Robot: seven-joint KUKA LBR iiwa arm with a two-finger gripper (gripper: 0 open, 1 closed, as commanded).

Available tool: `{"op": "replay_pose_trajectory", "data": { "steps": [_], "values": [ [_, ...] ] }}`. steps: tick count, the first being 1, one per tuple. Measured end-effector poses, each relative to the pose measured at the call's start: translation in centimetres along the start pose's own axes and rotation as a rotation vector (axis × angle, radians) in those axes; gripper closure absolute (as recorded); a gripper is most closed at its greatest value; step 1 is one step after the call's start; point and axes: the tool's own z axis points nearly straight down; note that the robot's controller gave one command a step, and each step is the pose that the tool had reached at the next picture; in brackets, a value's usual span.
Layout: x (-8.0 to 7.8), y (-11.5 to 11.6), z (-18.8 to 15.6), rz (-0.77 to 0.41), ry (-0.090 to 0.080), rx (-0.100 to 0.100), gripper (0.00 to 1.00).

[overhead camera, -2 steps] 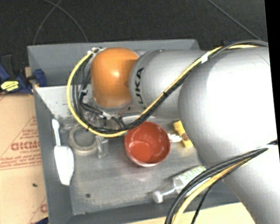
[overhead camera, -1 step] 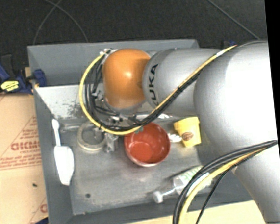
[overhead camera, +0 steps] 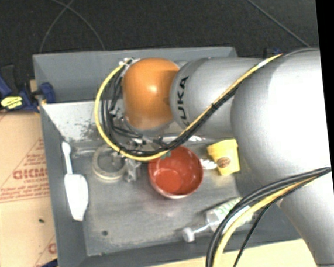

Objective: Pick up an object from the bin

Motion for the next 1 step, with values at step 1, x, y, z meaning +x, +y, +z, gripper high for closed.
{"op": "replay_pose_trajectory", "data": {
  "steps": [1],
  "values": [
    [0.04, 0.04, -0.57, 0.002, 0.000, -0.002, 1.00]
  ]
}}
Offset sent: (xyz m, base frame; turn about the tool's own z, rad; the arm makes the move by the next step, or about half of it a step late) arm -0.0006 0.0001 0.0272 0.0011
